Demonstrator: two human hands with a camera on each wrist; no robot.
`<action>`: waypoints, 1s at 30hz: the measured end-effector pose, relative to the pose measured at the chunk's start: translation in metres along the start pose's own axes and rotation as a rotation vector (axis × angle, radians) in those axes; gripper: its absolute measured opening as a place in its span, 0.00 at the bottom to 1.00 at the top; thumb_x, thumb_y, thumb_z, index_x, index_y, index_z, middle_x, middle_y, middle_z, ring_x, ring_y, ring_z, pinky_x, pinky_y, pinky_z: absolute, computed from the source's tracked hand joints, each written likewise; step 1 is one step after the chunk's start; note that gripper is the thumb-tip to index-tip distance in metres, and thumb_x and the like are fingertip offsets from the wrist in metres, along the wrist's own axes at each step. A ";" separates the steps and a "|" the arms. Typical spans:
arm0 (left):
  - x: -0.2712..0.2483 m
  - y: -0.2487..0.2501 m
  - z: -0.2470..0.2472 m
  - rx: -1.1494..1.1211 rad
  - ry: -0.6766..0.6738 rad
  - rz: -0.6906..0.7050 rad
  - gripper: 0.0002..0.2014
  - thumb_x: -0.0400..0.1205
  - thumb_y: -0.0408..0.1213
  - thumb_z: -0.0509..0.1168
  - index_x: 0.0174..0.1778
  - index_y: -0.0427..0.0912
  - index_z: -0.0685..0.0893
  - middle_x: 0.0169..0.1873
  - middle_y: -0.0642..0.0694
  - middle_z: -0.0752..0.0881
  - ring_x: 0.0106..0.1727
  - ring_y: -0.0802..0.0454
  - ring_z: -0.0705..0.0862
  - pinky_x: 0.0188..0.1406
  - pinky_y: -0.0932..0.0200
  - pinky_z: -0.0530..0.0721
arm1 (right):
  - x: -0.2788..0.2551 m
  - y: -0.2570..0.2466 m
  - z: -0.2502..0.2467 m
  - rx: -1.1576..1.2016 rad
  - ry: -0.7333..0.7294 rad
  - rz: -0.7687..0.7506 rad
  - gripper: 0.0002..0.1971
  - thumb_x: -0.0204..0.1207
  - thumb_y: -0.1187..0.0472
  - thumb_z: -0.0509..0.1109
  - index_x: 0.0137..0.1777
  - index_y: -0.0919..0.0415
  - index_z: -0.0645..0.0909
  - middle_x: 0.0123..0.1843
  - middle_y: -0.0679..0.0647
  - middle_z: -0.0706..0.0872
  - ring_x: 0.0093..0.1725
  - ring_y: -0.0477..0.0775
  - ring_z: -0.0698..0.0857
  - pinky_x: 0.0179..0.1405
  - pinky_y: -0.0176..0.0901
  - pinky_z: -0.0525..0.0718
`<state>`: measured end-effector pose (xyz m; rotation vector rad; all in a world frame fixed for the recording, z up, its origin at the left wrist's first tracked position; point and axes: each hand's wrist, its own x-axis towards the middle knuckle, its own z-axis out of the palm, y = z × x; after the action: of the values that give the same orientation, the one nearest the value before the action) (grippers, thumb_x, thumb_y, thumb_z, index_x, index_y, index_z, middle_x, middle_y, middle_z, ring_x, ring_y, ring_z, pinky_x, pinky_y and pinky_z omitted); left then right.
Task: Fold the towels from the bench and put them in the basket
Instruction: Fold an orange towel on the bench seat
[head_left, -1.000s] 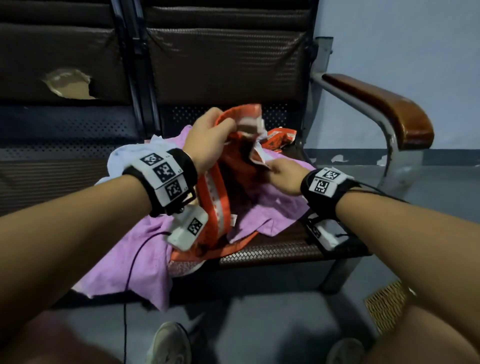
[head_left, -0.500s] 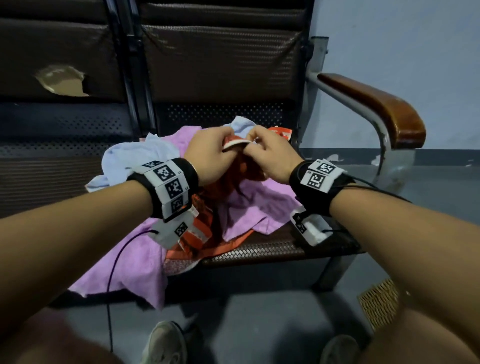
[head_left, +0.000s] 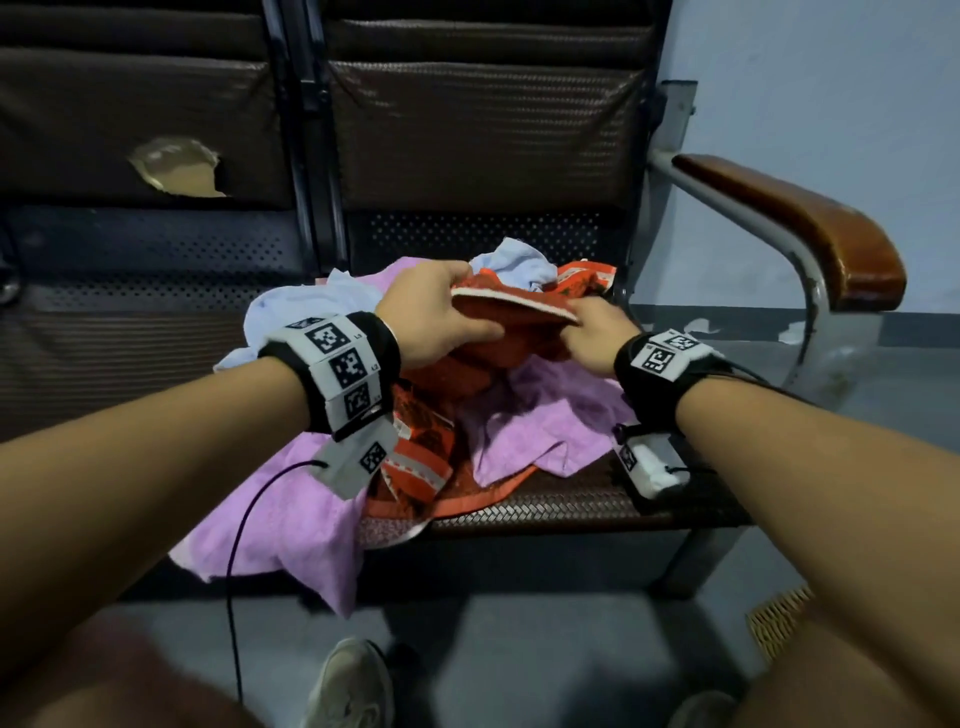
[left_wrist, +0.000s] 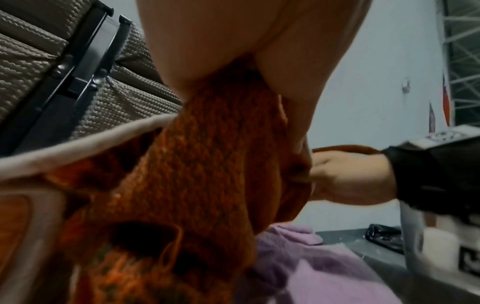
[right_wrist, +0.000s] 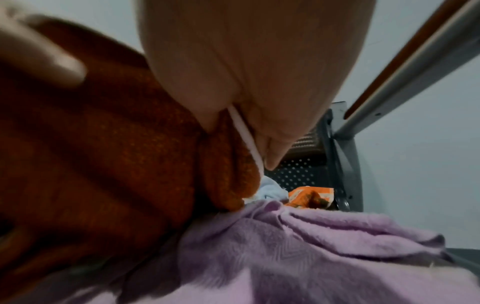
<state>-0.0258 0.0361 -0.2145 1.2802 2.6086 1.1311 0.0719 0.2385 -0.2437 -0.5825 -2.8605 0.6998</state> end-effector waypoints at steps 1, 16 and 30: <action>-0.001 0.000 0.003 0.094 -0.039 -0.007 0.22 0.66 0.52 0.83 0.46 0.51 0.79 0.39 0.54 0.86 0.43 0.53 0.84 0.44 0.61 0.81 | 0.000 0.001 -0.004 0.078 0.044 -0.005 0.18 0.79 0.69 0.60 0.64 0.59 0.85 0.59 0.63 0.90 0.59 0.66 0.87 0.64 0.55 0.83; 0.034 0.020 0.025 -0.304 0.306 -0.272 0.15 0.82 0.39 0.55 0.51 0.43 0.88 0.50 0.44 0.90 0.56 0.42 0.87 0.57 0.50 0.84 | -0.030 0.018 -0.043 -0.186 0.064 -0.058 0.14 0.77 0.46 0.73 0.35 0.52 0.84 0.31 0.48 0.83 0.42 0.58 0.86 0.38 0.42 0.73; 0.041 0.034 0.015 -0.866 0.250 -0.452 0.13 0.87 0.30 0.56 0.50 0.45 0.87 0.38 0.46 0.90 0.38 0.49 0.89 0.35 0.54 0.89 | -0.052 -0.019 -0.034 -0.002 0.166 -0.562 0.29 0.83 0.68 0.61 0.82 0.48 0.66 0.47 0.45 0.82 0.32 0.42 0.75 0.40 0.36 0.74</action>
<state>-0.0252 0.0867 -0.1933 0.3712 1.9212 2.0332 0.1208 0.2158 -0.2067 0.1644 -2.6655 0.5194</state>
